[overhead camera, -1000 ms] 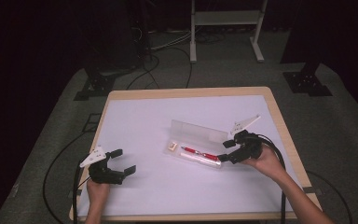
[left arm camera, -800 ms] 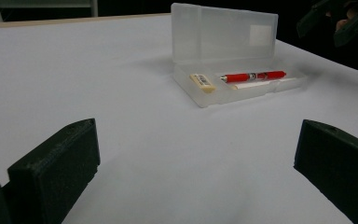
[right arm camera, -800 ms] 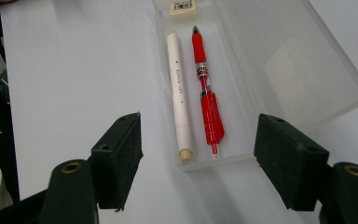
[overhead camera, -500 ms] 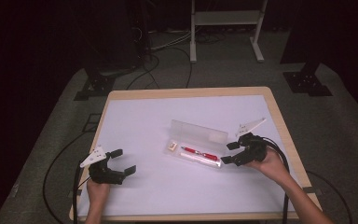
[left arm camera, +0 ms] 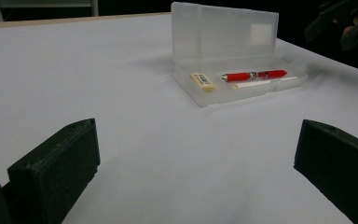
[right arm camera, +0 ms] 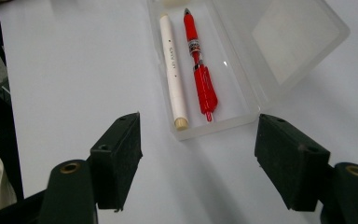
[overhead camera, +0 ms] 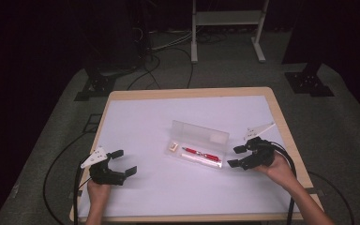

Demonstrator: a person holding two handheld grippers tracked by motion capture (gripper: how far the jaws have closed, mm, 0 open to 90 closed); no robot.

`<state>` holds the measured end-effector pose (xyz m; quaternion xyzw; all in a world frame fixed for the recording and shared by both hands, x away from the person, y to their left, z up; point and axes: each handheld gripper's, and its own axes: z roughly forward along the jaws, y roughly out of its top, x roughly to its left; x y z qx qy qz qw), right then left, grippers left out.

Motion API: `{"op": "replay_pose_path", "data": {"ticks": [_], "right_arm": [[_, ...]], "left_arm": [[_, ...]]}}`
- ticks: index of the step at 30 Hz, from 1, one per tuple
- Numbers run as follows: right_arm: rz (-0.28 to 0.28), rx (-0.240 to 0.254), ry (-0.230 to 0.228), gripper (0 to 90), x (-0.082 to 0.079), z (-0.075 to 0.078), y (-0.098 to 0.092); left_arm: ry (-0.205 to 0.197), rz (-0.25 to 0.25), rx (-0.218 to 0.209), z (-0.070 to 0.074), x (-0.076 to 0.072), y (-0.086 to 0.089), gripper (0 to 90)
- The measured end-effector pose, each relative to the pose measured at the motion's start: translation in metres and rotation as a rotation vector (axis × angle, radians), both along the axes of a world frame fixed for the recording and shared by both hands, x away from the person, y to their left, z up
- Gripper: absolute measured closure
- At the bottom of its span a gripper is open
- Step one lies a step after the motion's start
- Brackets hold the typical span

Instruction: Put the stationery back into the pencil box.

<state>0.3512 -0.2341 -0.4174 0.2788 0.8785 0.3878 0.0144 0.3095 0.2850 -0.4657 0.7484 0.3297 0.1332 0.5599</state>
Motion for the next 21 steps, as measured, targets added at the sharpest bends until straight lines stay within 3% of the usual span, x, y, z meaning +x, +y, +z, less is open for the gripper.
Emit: {"op": "replay_pose_path", "data": {"ticks": [21], "right_arm": [[-0.045, 0.029, 0.022, 30.4, -0.013, -0.01, -0.023]], "left_arm": [[-0.003, 0.0, 0.006, 0.0, 0.0, 0.0, 0.0]]}}
